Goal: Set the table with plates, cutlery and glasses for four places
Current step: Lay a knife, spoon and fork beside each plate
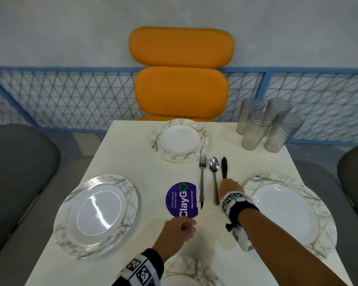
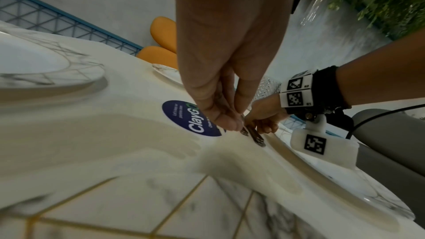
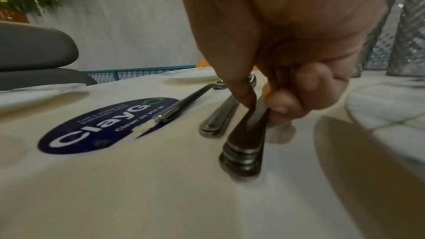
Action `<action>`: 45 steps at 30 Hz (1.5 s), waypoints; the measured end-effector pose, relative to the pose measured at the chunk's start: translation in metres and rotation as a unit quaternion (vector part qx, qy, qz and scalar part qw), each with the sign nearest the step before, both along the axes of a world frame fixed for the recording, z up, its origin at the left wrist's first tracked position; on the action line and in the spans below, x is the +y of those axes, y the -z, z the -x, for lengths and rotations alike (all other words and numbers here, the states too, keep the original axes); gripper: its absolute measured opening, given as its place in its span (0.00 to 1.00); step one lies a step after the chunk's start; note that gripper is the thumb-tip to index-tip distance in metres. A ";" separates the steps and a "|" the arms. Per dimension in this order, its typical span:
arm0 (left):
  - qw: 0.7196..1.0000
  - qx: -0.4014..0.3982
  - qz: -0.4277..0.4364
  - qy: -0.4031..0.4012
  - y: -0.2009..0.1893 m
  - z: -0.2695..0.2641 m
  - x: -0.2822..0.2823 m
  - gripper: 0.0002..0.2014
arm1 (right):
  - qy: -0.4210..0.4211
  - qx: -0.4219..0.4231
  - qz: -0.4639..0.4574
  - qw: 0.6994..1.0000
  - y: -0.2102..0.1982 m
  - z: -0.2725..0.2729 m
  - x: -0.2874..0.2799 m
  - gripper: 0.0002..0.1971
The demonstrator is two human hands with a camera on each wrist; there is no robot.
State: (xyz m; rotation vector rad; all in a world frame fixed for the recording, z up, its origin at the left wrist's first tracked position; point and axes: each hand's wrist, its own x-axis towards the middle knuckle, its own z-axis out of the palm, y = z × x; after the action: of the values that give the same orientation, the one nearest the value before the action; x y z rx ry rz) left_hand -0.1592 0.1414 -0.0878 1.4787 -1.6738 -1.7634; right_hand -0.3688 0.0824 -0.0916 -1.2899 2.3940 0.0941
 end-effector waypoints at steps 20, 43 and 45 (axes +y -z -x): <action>0.999 0.027 0.002 -0.019 0.004 0.016 -0.010 0.14 | 0.022 -0.057 0.007 0.998 -0.029 0.014 0.006 0.16; 0.909 -0.326 0.203 0.162 0.022 0.144 -0.026 0.16 | 0.023 -0.141 0.032 0.989 -0.017 0.029 0.040 0.12; 0.911 -0.326 0.195 0.161 0.023 0.144 -0.027 0.16 | 0.014 -0.137 0.035 0.990 -0.017 0.028 0.041 0.09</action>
State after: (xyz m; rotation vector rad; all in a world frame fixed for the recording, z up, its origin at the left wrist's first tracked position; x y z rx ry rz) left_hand -0.3035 0.1143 -0.1107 1.7749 -2.5382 -0.9803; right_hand -0.3972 0.1239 -0.0746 -1.2116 2.1959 -0.1680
